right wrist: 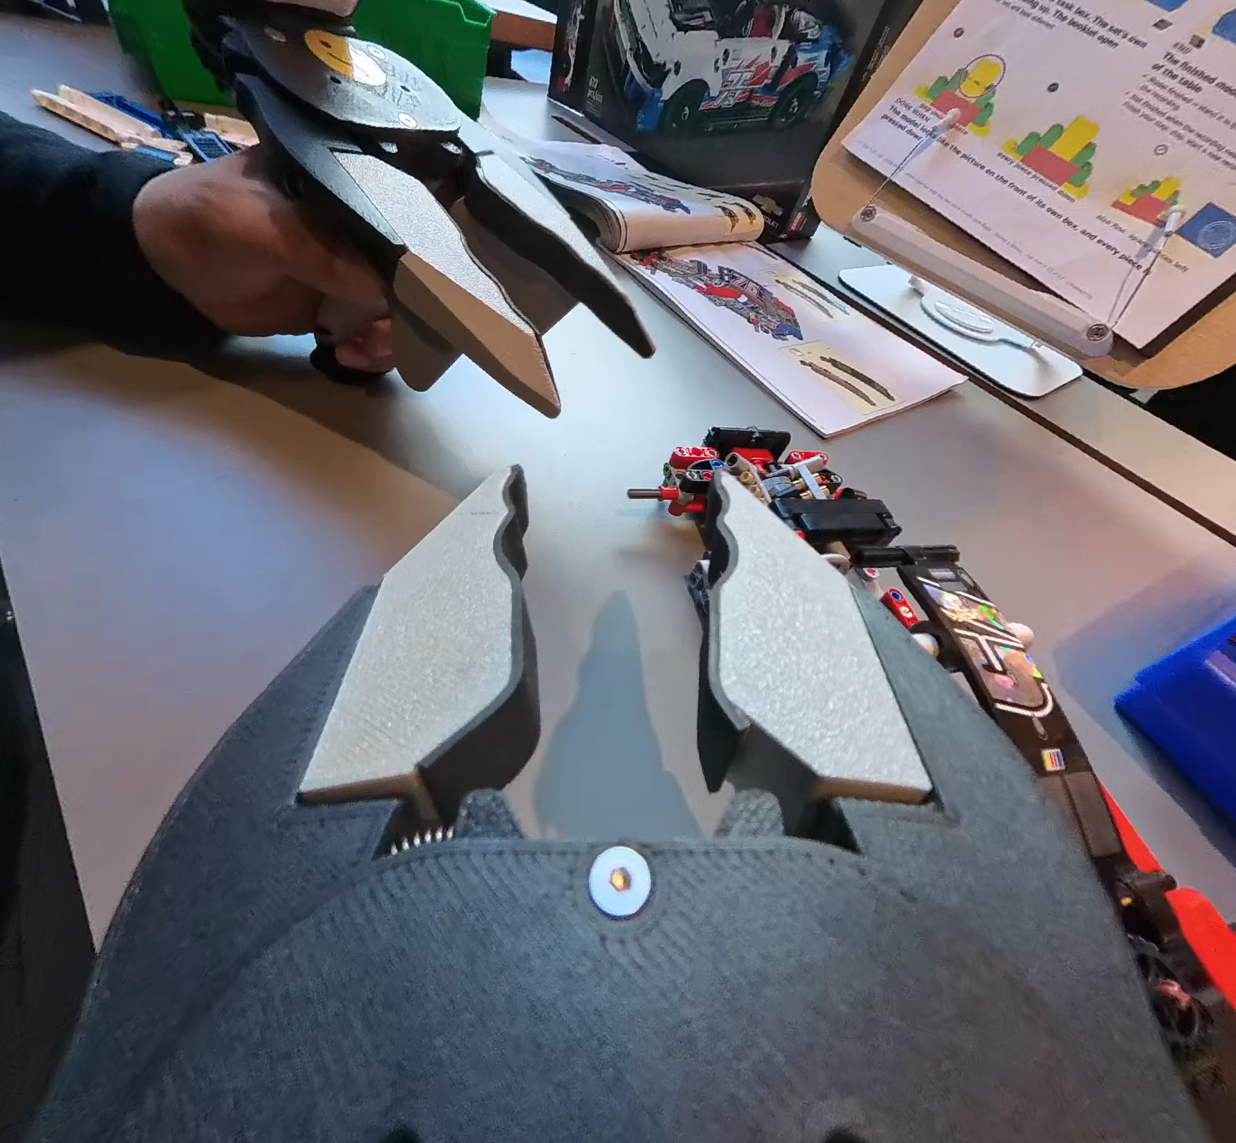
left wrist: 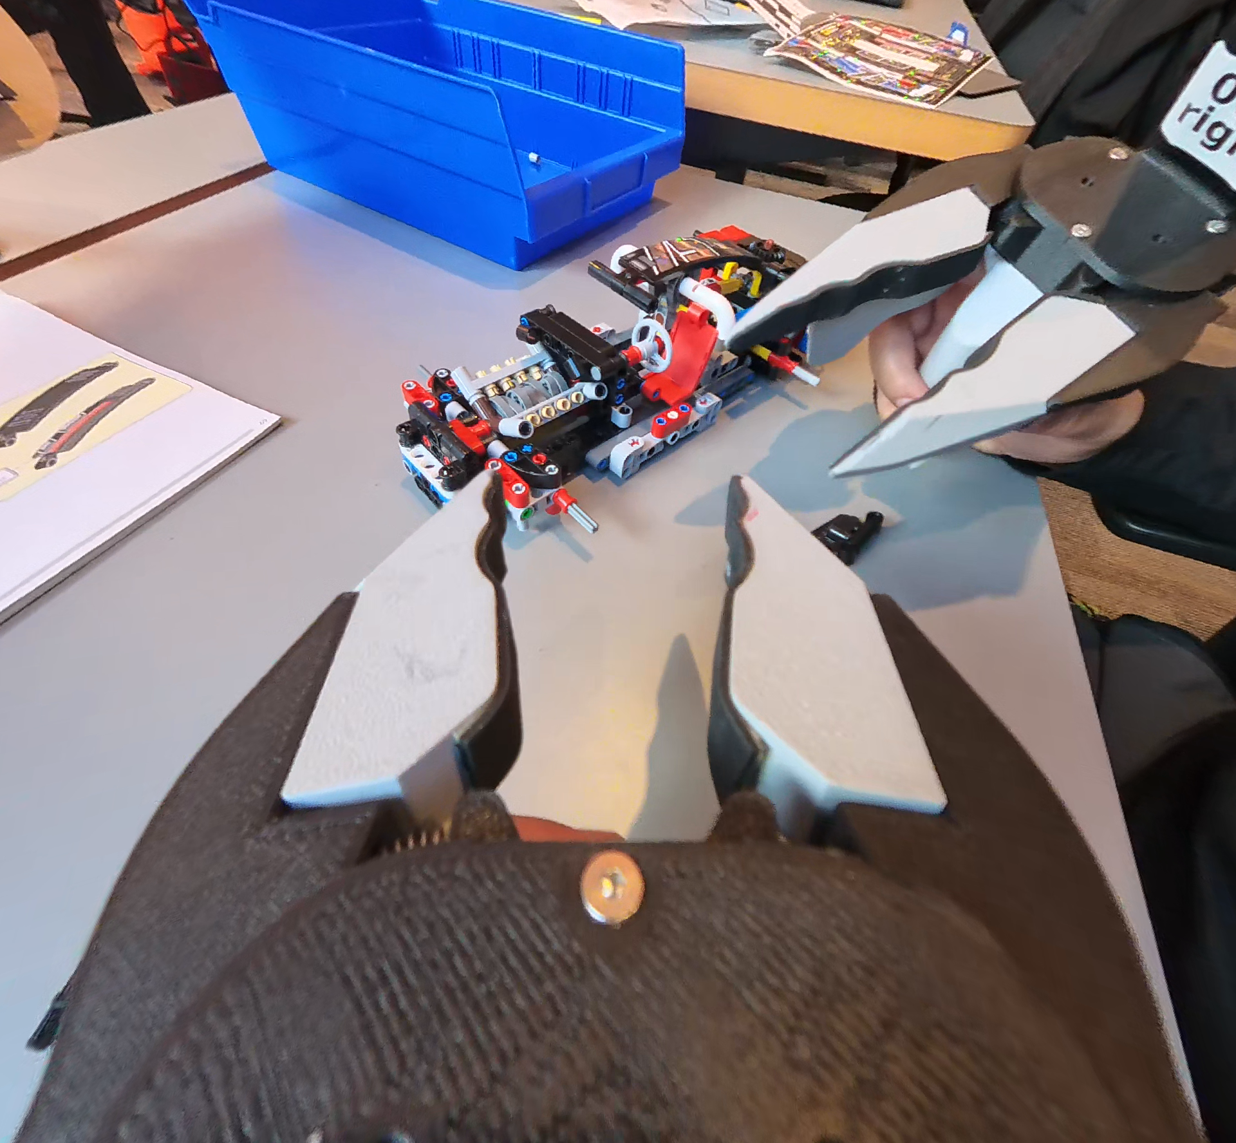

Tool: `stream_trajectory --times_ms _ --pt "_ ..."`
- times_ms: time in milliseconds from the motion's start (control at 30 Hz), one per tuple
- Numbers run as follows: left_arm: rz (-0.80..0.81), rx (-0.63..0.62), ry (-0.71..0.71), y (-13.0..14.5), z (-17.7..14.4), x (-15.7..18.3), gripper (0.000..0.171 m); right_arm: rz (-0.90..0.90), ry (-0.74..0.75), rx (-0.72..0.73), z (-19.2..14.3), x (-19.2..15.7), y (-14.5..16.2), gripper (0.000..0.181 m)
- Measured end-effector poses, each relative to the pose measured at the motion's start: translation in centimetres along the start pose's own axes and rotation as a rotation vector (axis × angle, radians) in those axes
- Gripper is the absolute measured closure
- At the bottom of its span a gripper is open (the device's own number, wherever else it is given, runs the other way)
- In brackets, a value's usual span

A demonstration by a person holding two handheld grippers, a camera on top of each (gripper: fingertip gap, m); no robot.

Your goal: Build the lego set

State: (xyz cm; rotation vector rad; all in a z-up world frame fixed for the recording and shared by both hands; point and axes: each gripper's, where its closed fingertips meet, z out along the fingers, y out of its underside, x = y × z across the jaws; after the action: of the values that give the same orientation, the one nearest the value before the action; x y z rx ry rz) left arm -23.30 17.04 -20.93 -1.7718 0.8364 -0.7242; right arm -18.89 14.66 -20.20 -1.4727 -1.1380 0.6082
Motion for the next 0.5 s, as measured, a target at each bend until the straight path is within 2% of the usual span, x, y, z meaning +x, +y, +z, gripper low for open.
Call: stream_trajectory --times_ms 500 --pt "0.030 -0.008 -0.008 0.06 0.03 0.07 0.112 0.035 -0.004 0.015 -0.16 0.41 -0.09 0.135"
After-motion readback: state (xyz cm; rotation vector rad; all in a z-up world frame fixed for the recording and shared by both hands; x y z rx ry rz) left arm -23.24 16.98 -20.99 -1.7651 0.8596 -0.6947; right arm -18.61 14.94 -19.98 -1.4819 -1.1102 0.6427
